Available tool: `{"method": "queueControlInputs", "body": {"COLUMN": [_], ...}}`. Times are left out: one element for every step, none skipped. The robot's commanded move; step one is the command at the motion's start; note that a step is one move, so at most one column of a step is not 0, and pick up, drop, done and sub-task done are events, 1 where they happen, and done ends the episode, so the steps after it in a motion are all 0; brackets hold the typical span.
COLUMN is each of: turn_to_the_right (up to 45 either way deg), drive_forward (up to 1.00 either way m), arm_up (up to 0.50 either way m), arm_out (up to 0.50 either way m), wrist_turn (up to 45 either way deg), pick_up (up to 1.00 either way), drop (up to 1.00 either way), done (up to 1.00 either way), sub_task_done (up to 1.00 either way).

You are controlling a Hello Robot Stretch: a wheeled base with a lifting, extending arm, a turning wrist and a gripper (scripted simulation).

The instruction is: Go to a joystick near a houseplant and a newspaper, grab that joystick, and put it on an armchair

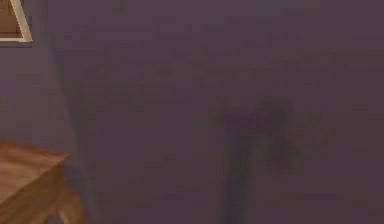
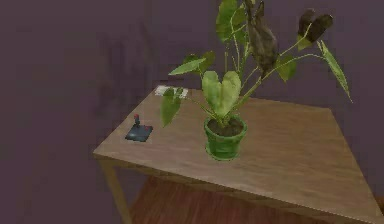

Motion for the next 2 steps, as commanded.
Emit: {"method": "queueControlInputs", "body": {"turn_to_the_right": [24.0,0.0], "drive_forward": [0.0,0.05], "arm_up": [0.0,0.0], "arm_out": [0.0,0.0], "wrist_turn": [0.0,0.0], "pick_up": [0.0,0.0], "drop": [0.0,0.0], "done": [0.0,0.0], "sub_task_done": [0.0,0.0]}}
